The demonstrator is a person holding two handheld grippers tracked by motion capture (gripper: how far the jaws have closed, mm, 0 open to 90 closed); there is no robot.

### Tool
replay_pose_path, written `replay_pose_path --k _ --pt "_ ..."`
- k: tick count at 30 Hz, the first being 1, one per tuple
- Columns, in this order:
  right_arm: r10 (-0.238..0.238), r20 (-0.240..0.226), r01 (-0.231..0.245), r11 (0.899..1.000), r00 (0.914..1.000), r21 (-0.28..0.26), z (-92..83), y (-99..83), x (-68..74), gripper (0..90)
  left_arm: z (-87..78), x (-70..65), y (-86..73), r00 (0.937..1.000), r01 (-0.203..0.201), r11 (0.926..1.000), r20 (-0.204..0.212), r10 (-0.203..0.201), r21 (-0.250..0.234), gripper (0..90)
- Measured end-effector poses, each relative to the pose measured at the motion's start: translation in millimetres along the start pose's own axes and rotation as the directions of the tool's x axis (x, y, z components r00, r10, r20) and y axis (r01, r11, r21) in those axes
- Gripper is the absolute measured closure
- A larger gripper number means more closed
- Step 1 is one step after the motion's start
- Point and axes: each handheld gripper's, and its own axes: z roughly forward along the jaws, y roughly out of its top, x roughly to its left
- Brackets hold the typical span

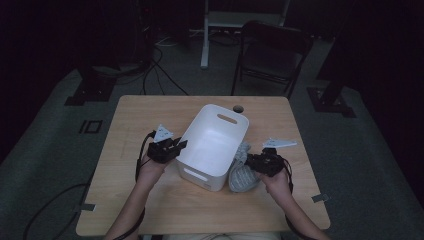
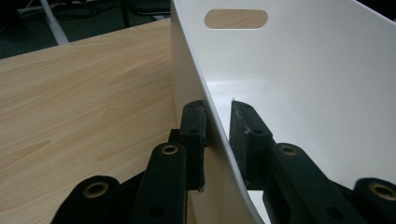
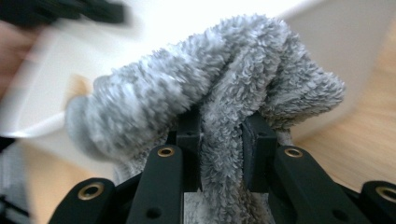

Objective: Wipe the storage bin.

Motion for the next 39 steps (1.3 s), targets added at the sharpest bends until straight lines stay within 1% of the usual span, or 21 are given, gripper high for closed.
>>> replay_pose_path --k 1,2,4,5,7,10,12,15,20,22,25,27,30,33,36,39 --pt "-0.003 -0.023 0.002 1.0 0.9997 -0.02 -4.8 2.0 4.5 72.6 0.1 -0.5 0.3 1.0 -0.005 1.0 -0.002 0.005 0.001 75.9" --pt "-0.014 -0.028 0.013 0.999 0.9995 -0.034 -8.4 3.5 9.2 72.6 0.3 -0.9 0.4 1.0 -0.006 1.0 -0.002 0.006 0.001 75.9" --pt "-0.059 0.018 0.06 0.998 0.9981 -0.031 -8.3 4.8 16.2 72.4 0.4 -1.4 0.5 0.9999 -0.011 0.9999 0.003 0.011 0.003 75.9" --pt "-0.068 0.027 0.069 0.997 0.9973 -0.037 -6.3 3.9 16.8 72.3 0.5 -1.3 0.7 0.9999 -0.015 0.9999 0.005 0.015 0.006 75.9" --pt "-0.056 0.02 0.057 0.998 0.9982 -0.038 -0.4 1.2 14.2 71.6 0.5 -1.2 0.8 0.9998 -0.017 0.9998 0.008 0.017 0.006 75.9" --pt "-0.094 0.063 0.096 0.995 0.9936 -0.023 4.1 -0.9 14.3 71.6 0.6 -1.7 1.0 0.9998 -0.02 0.9998 0.008 0.02 0.008 75.7" --pt "-0.097 0.07 0.099 0.995 0.9928 -0.018 6.4 -2.3 13.3 71.6 0.8 -1.7 1.4 0.9997 -0.024 0.9997 0.007 0.024 0.009 75.6" --pt "-0.086 0.072 0.086 0.996 0.9937 -0.009 9.5 -4.5 9.0 71.7 1.2 -0.7 1.2 0.9996 -0.022 0.9997 0.016 0.022 0.01 73.6" --pt "-0.075 0.082 0.073 0.997 0.9938 0.024 17.3 -10.7 2.7 71.8 1.5 -0.4 1.7 0.9995 -0.025 0.9996 0.022 0.025 0.016 72.8" --pt "-0.065 0.077 0.063 0.998 0.9949 0.032 19.0 -12.1 0.1 71.8 1.5 -0.7 1.9 0.9995 -0.027 0.9995 0.018 0.026 0.018 72.9" --pt "-0.069 0.08 0.065 0.997 0.9944 0.045 21.6 -13.3 -2.2 72.0 1.4 -0.9 2.1 0.9994 -0.03 0.9994 0.016 0.03 0.019 72.9" --pt "-0.061 0.08 0.057 0.997 0.9949 0.057 23.6 -14.9 -4.8 72.0 1.5 -1.7 2.5 0.9994 -0.035 0.9991 0.009 0.035 0.022 73.0" --pt "-0.058 0.088 0.05 0.995 0.9944 0.082 28.4 -18.2 -8.3 72.0 1.5 -1.6 2.3 0.9994 -0.031 0.9993 0.012 0.031 0.021 73.0" --pt "-0.04 0.093 0.031 0.995 0.9949 0.096 32.1 -21.9 -10.8 72.0 1.6 -1.5 2.2 0.9995 -0.029 0.9994 0.012 0.029 0.019 73.0" --pt "-0.037 0.098 0.026 0.994 0.9945 0.11 34.7 -24.0 -12.5 72.0 1.8 -1.4 2.2 0.9996 -0.027 0.9995 0.013 0.026 0.019 72.9" --pt "-0.035 0.109 0.019 0.99 0.9934 0.141 41.1 -28.3 -16.5 71.9 1.9 -1.2 2.2 0.9996 -0.025 0.9995 0.013 0.025 0.018 72.9"
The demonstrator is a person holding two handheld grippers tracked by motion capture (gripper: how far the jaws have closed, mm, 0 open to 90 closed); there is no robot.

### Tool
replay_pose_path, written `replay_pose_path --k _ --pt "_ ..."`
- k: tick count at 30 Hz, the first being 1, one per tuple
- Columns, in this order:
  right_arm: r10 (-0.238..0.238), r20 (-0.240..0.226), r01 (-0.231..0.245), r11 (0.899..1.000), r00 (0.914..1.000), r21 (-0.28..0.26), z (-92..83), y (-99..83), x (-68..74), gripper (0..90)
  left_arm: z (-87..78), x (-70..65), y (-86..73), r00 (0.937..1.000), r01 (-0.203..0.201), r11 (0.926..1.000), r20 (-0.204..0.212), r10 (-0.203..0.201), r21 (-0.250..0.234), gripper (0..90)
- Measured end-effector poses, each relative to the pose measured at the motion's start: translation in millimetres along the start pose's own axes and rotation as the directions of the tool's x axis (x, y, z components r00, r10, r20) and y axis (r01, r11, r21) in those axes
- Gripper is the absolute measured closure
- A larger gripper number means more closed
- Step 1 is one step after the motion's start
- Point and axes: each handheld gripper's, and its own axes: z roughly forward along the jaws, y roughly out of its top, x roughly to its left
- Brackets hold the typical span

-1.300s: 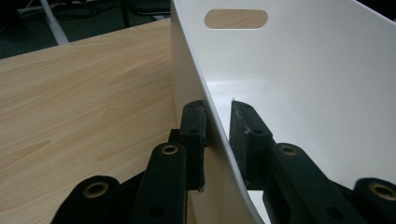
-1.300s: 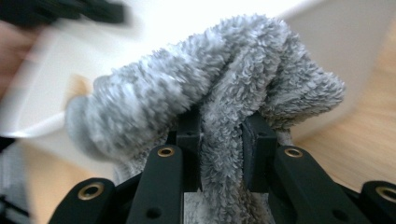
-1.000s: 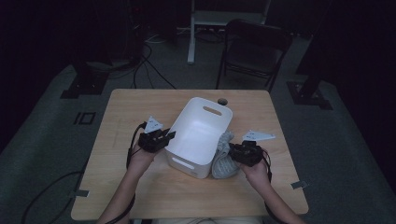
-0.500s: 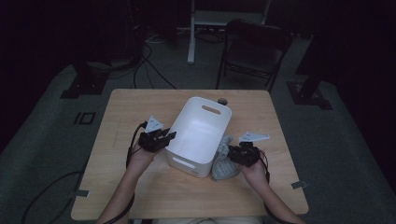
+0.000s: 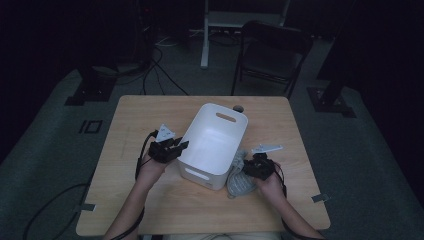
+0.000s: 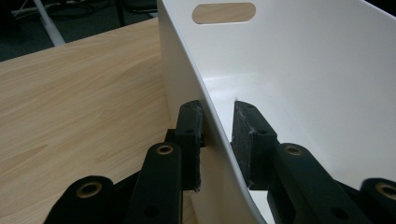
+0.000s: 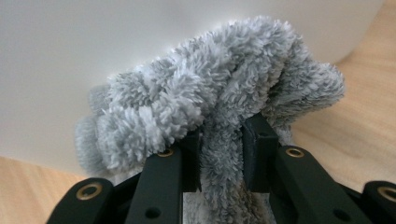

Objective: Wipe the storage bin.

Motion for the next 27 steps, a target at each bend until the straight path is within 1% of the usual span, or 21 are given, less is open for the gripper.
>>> replay_pose_path --k 1,2,3,4,8,10,11,13,15,16,19,20,21,22,24,27 --pt "0.005 0.002 -0.005 1.0 1.0 0.012 2.4 -1.0 -0.8 71.7 0.0 -0.3 0.0 1.0 0.0 1.0 -0.001 0.0 0.0 72.9" --pt "0.005 0.002 -0.005 1.0 1.0 0.012 2.4 -1.0 -0.8 71.7 0.0 -0.3 0.0 1.0 0.0 1.0 -0.001 0.0 0.0 72.9" --pt "0.011 0.005 -0.011 1.0 0.9999 0.028 5.7 -2.8 -2.4 71.6 -0.1 -0.5 0.2 1.0 -0.002 1.0 -0.006 0.002 0.002 72.9" --pt "0.045 -0.007 -0.045 0.998 0.999 0.035 10.5 -6.6 -5.9 71.5 -0.1 -0.4 0.1 1.0 -0.002 1.0 -0.007 0.002 0.001 72.9" --pt "0.041 -0.002 -0.041 0.998 0.9991 0.04 8.8 -5.4 -3.9 73.0 0.2 -0.7 0.1 0.9999 -0.005 1.0 -0.014 0.005 -0.003 72.8" --pt "0.038 -0.012 -0.037 0.998 0.9992 0.041 5.7 -4.0 -3.3 73.0 0.6 -0.5 0.0 0.9999 -0.007 0.9999 -0.015 0.007 -0.008 72.4" --pt "0.034 -0.018 -0.033 0.999 0.9993 0.035 3.2 -3.2 -1.9 73.0 0.6 -0.8 0.1 0.9998 -0.011 0.9999 -0.018 0.011 -0.007 72.4" --pt "0.029 -0.038 -0.028 1.0 0.9989 0.013 -3.9 -1.6 2.2 73.0 0.8 -0.3 0.0 0.9999 -0.005 0.9999 -0.014 0.005 -0.01 72.4" --pt "0.014 -0.066 -0.015 1.0 0.9977 -0.011 -12.7 0.6 8.0 72.9 0.9 -0.1 -0.3 0.9999 0.001 0.9999 -0.011 -0.001 -0.012 72.4" --pt "0.003 -0.079 -0.006 1.0 0.9969 -0.028 -17.6 1.9 11.0 72.6 0.9 -0.3 -0.1 0.9999 -0.003 0.9999 -0.014 0.003 -0.011 72.4" --pt "-0.017 -0.128 0.004 0.995 0.9916 -0.101 -33.9 6.8 19.7 72.5 0.9 -0.6 0.0 0.9998 -0.002 1.0 -0.018 0.002 -0.01 72.3" --pt "-0.033 -0.139 0.015 0.992 0.9898 -0.124 -38.9 8.8 22.7 72.4 0.9 -1.5 0.4 0.9997 -0.01 0.9999 -0.024 0.01 -0.006 72.4" --pt "-0.04 -0.146 0.019 0.989 0.9885 -0.144 -43.2 10.6 25.3 72.4 0.9 -2.0 0.7 0.9995 -0.017 0.9998 -0.028 0.017 -0.002 72.5" --pt "-0.042 -0.151 0.017 0.987 0.9876 -0.16 -46.4 11.9 27.2 72.2 1.0 -2.1 0.8 0.9996 -0.015 0.9999 -0.026 0.015 -0.002 72.6" --pt "-0.045 -0.152 0.019 0.985 0.9874 -0.172 -48.3 12.5 29.5 71.4 1.2 -1.8 0.4 0.9998 -0.008 0.9999 -0.02 0.008 -0.007 72.6" --pt "-0.042 -0.15 0.018 0.987 0.9879 -0.16 -43.3 11.2 29.0 69.2 1.2 -1.3 0.2 0.9999 -0.005 0.9999 -0.012 0.005 -0.009 72.6"
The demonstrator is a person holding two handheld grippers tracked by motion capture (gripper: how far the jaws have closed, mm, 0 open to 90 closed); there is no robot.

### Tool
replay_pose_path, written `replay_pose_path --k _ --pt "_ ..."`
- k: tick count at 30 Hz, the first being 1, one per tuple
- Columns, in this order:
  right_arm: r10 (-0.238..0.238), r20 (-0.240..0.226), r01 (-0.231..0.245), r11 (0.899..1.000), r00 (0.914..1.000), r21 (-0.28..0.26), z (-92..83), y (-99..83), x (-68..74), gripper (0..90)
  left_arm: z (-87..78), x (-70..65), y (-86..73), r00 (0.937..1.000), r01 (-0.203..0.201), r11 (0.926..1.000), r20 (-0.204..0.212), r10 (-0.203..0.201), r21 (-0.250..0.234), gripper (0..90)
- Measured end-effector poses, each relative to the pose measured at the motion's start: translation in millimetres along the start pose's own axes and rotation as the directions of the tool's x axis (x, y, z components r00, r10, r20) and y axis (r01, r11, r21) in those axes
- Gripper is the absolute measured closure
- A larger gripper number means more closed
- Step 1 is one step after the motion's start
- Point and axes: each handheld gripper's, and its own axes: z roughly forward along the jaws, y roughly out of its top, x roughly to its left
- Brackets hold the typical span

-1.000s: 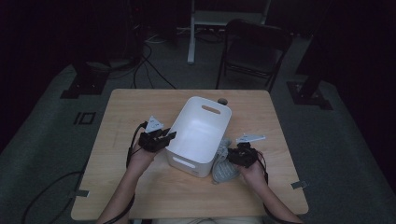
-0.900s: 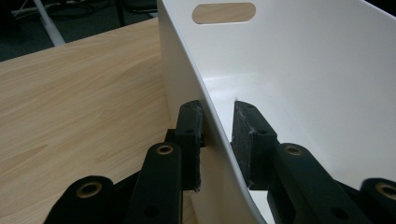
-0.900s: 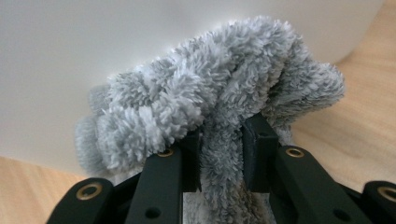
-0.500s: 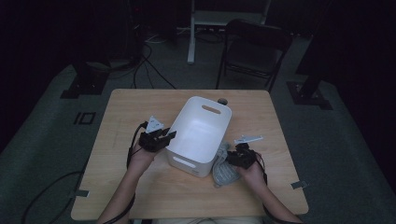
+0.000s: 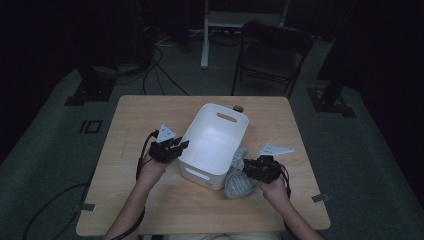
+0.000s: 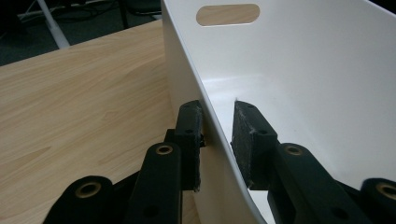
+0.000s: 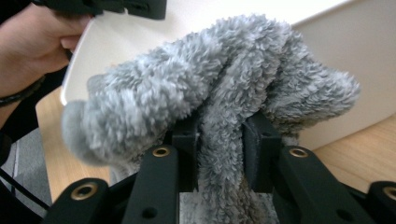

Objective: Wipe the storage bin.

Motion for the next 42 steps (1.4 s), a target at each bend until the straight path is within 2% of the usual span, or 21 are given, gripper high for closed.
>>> replay_pose_path --k 4,10,21,24,25,26,33,34,36,39,42 --pt "-0.032 0.035 0.031 0.999 0.9989 0.031 4.9 -1.9 0.9 68.9 0.2 -0.5 -0.1 1.0 0.0 1.0 0.001 0.0 -0.003 72.7" --pt "-0.009 0.054 0.004 0.996 0.9985 0.086 14.0 -10.0 -7.3 69.3 0.8 -1.6 0.3 1.0 -0.002 1.0 -0.004 0.002 -0.002 72.6" --pt "0.022 0.064 -0.031 0.99 0.9977 0.135 23.6 -17.9 -17.7 69.5 1.4 -1.5 0.5 1.0 0.0 1.0 -0.002 0.0 -0.004 72.4" --pt "0.018 0.083 -0.032 0.983 0.9964 0.179 30.1 -21.9 -21.4 69.4 1.4 -1.0 0.3 1.0 0.004 1.0 0.0 -0.004 -0.003 72.4" --pt "0.018 0.083 -0.032 0.983 0.9964 0.179 30.1 -21.9 -21.4 69.4 1.4 -1.0 0.3 1.0 0.004 1.0 0.0 -0.004 -0.003 72.3" --pt "0.025 0.089 -0.042 0.978 0.9957 0.202 34.6 -25.5 -24.3 69.3 1.5 -1.5 0.5 1.0 0.005 1.0 -0.004 -0.005 -0.004 72.3" --pt "0.023 0.105 -0.047 0.971 0.9942 0.234 37.6 -27.3 -23.1 70.5 1.5 -0.9 0.3 1.0 0.0 1.0 -0.001 0.0 -0.003 71.4" --pt "0.016 0.097 -0.039 0.97 0.9952 0.238 36.5 -26.0 -21.9 70.6 1.5 -1.1 0.4 1.0 0.0 1.0 -0.002 0.0 -0.003 71.4" --pt "0.011 0.061 -0.024 0.976 0.9981 0.217 30.4 -22.6 -19.8 70.8 1.6 -1.4 0.6 1.0 -0.003 1.0 -0.005 0.003 -0.002 71.4" --pt "0.006 -0.007 -0.004 0.989 1.0 0.147 16.1 -14.0 -11.7 70.4 1.5 -1.5 0.5 1.0 -0.001 1.0 -0.006 0.001 -0.003 71.4" --pt "-0.017 -0.086 0.023 0.997 0.9962 0.076 2.2 -4.7 -1.1 67.8 1.6 -2.0 0.7 0.9999 -0.005 1.0 -0.012 0.005 -0.002 71.4"
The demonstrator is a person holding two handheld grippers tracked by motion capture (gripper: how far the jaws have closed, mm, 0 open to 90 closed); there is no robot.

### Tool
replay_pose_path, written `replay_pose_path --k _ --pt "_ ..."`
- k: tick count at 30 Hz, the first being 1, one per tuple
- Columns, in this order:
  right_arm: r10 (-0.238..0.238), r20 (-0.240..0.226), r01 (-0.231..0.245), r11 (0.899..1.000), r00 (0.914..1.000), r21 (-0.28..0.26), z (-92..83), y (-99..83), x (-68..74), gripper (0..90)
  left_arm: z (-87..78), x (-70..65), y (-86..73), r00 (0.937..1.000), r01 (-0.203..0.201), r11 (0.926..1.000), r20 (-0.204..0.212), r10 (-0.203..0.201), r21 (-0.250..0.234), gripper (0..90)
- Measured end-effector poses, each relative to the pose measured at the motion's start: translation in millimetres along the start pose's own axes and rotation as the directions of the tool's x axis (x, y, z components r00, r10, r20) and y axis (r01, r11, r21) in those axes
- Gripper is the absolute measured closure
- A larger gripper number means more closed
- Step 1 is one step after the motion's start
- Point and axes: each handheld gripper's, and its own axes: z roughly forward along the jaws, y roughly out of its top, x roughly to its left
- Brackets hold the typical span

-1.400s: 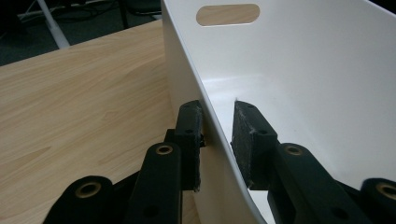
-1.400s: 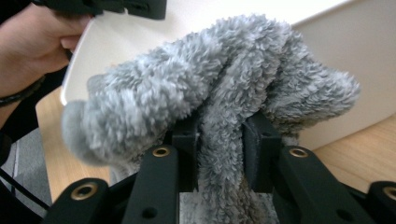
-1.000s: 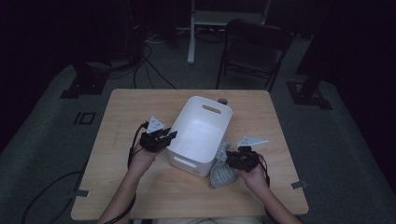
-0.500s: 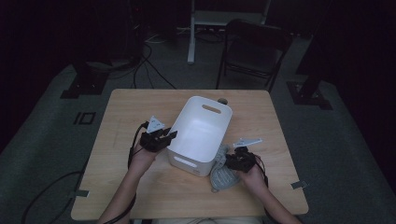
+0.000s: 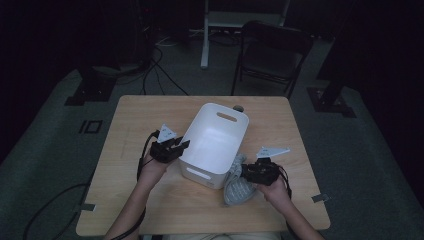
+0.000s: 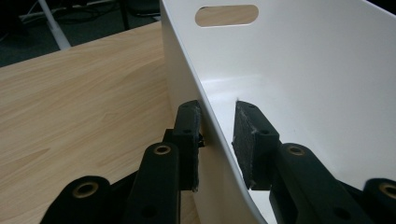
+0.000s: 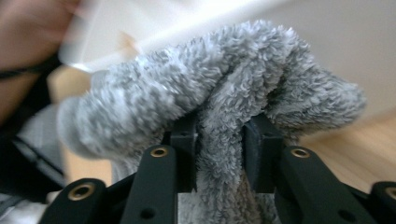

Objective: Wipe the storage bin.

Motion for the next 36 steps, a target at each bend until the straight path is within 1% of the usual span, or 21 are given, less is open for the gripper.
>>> replay_pose_path --k 2,3,4,6,7,8,9,10,14,16,17,18,19,20,21,23,25,27,30,33,36 --pt "-0.014 -0.031 0.013 0.999 0.9994 -0.036 -6.7 4.5 6.8 64.0 0.0 0.4 -0.2 1.0 0.004 1.0 0.003 -0.004 -0.002 71.5" --pt "-0.015 -0.038 0.013 0.999 0.9992 -0.044 -8.7 6.3 9.5 62.0 0.0 0.9 -0.3 1.0 0.005 1.0 0.007 -0.005 0.0 71.6" --pt "-0.022 -0.029 0.02 0.999 0.9993 -0.044 -9.6 7.6 12.2 61.6 0.1 1.6 -0.5 0.9999 0.009 1.0 0.015 -0.009 -0.002 71.6" --pt "-0.042 -0.026 0.041 0.998 0.9988 -0.04 -10.2 8.4 16.0 60.2 0.3 2.8 -1.0 0.9995 0.018 0.9998 0.028 -0.017 -0.006 71.7" --pt "-0.042 -0.031 0.041 0.998 0.9986 -0.038 -10.4 8.5 16.9 59.7 0.2 2.7 -0.9 0.9996 0.013 0.9999 0.024 -0.013 -0.005 71.7" --pt "-0.048 -0.05 0.046 0.998 0.9976 -0.031 -11.0 9.3 16.9 58.6 0.1 2.2 -0.6 0.9998 0.005 1.0 0.021 -0.005 -0.003 72.2" --pt "-0.054 -0.054 0.052 0.998 0.9971 -0.03 -11.7 10.3 17.4 58.2 0.2 1.5 -0.6 0.9998 0.0 1.0 0.019 0.0 -0.003 72.3" --pt "-0.056 -0.046 0.055 0.998 0.9974 -0.029 -12.0 10.8 18.1 57.7 0.2 1.1 -0.5 0.9999 0.0 1.0 0.015 0.0 -0.003 72.3" --pt "-0.033 -0.053 0.032 0.999 0.998 -0.029 -9.9 9.5 16.5 52.2 0.5 -0.6 -0.1 0.9999 -0.003 1.0 0.013 0.003 -0.004 72.4" --pt "-0.023 -0.053 0.021 0.999 0.9984 -0.031 -8.4 8.0 15.7 46.8 0.3 -1.2 -0.1 0.9999 -0.01 0.9999 0.007 0.01 -0.003 72.7" --pt "-0.025 -0.06 0.023 0.999 0.9979 -0.028 -7.1 7.3 16.0 42.6 0.4 -1.5 0.0 0.9999 -0.01 0.9999 0.008 0.01 -0.003 72.7" --pt "-0.025 -0.06 0.023 0.999 0.9979 -0.028 -7.1 7.3 16.0 42.6 0.4 -1.5 0.0 0.9999 -0.01 0.9999 0.008 0.01 -0.003 72.8" --pt "-0.038 -0.062 0.037 0.999 0.9973 -0.022 -4.9 6.8 17.4 40.1 0.3 -2.3 0.2 0.9999 -0.014 0.9999 0.004 0.014 0.001 72.8" --pt "-0.075 -0.023 0.075 0.997 0.9969 -0.013 -0.3 5.7 24.1 38.0 0.4 -2.9 0.4 0.9999 -0.016 0.9999 0.004 0.016 0.005 72.6" --pt "-0.079 -0.013 0.079 0.997 0.9968 -0.012 0.2 5.7 24.9 38.0 0.5 -3.4 0.4 0.9997 -0.024 0.9997 -0.001 0.024 0.006 72.5" --pt "-0.073 -0.002 0.073 0.997 0.9973 -0.016 1.0 5.3 24.9 38.0 0.9 -3.8 0.7 0.9998 -0.022 0.9997 -0.003 0.022 0.009 72.2" --pt "-0.069 0.011 0.069 0.998 0.9975 0.003 3.9 3.5 24.6 37.8 1.0 -3.8 0.7 0.9998 -0.021 0.9997 -0.002 0.021 0.01 72.2" --pt "-0.081 0.024 0.08 0.996 0.9964 0.028 8.1 0.6 23.9 37.7 1.0 -3.3 0.4 0.9998 -0.018 0.9998 0.002 0.018 0.008 72.1" --pt "-0.068 0.012 0.068 0.997 0.9976 0.036 10.5 -1.4 20.0 37.7 1.2 -3.0 0.4 0.9999 -0.017 0.9998 0.003 0.017 0.008 72.0" --pt "-0.073 0.015 0.073 0.996 0.9972 0.044 12.5 -3.1 17.9 37.7 1.4 -2.7 0.5 0.9999 -0.013 0.9999 0.004 0.013 0.007 71.8" --pt "-0.067 0.012 0.067 0.996 0.9976 0.056 15.0 -5.4 15.8 37.6 1.2 -2.8 0.5 0.9999 -0.016 0.9998 0.002 0.016 0.009 71.8"
